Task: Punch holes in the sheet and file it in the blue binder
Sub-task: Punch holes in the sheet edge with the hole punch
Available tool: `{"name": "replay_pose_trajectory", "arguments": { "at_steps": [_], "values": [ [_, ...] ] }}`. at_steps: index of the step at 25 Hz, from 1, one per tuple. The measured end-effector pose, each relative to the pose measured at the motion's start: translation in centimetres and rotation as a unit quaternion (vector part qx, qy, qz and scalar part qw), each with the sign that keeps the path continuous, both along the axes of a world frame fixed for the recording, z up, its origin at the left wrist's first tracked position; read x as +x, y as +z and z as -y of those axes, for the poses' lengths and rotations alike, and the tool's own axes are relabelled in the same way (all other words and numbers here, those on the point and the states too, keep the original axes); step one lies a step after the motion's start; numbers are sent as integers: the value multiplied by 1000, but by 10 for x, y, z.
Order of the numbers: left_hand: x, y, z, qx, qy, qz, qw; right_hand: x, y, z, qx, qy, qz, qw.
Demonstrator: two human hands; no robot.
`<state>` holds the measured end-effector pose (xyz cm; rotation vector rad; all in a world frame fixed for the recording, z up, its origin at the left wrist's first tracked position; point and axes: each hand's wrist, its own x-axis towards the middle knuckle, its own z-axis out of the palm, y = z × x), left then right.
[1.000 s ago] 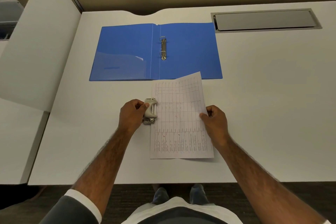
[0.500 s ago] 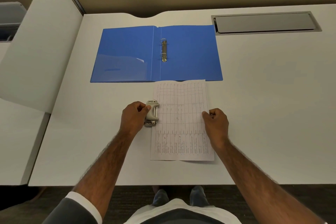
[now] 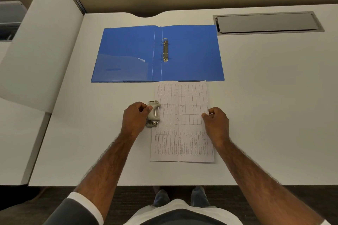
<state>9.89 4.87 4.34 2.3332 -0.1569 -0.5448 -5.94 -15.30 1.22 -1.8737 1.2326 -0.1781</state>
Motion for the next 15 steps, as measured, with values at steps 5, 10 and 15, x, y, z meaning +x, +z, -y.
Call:
{"name": "replay_pose_trajectory", "arguments": {
  "at_steps": [5, 10, 15],
  "values": [
    [1, 1, 0, -13, 7, -12, 1000, -3, -1, 6, -14, 34, -8, 999],
    [0, 0, 1, -9, 10, -8, 1000, -4, -2, 8, -20, 33, -15, 999],
    [-1, 0, 2, 9, -1, 18, 1000, -3, -1, 6, -22, 12, -11, 1000]
  ]
}}
